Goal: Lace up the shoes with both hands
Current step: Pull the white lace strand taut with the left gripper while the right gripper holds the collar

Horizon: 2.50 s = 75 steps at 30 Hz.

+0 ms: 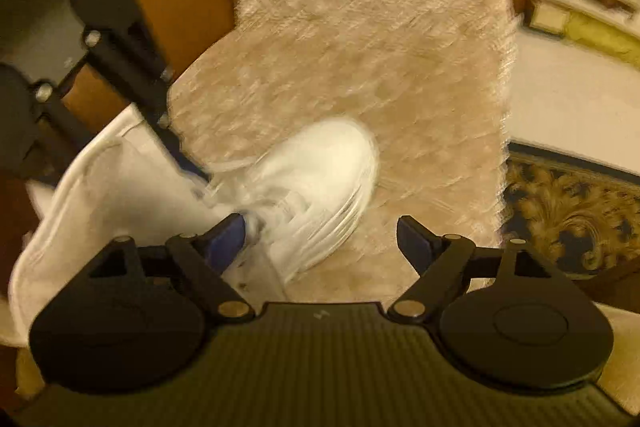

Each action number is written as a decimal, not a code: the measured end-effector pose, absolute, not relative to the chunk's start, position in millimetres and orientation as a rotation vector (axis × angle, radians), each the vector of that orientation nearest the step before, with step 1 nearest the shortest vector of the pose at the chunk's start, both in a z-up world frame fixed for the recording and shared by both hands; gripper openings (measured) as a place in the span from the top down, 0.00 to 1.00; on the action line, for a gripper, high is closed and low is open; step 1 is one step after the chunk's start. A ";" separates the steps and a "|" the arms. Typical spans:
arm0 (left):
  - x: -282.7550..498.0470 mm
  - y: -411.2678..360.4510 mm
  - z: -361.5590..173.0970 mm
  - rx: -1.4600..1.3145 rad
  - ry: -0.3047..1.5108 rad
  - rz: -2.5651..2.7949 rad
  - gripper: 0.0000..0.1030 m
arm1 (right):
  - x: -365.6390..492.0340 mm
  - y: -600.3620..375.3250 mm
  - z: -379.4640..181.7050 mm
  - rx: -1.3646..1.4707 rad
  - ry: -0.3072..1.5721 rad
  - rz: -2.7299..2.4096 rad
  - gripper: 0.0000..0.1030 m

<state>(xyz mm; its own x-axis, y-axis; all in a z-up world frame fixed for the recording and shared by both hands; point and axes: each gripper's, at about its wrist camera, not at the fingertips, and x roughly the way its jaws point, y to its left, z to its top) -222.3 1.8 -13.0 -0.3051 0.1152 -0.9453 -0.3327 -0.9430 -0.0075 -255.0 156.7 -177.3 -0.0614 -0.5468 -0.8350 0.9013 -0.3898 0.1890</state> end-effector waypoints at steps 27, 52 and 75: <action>-226.3 7.5 -20.3 -1.614 0.334 2.283 0.99 | -268.8 164.7 -178.6 1.212 0.365 -1.670 0.12; -256.6 43.9 -24.7 -1.516 0.655 2.143 0.96 | -272.1 182.5 -164.6 1.203 0.563 -1.676 0.12; -239.3 11.0 -15.8 -1.582 0.478 2.165 0.96 | -261.6 185.7 -157.2 0.973 0.621 -1.582 0.12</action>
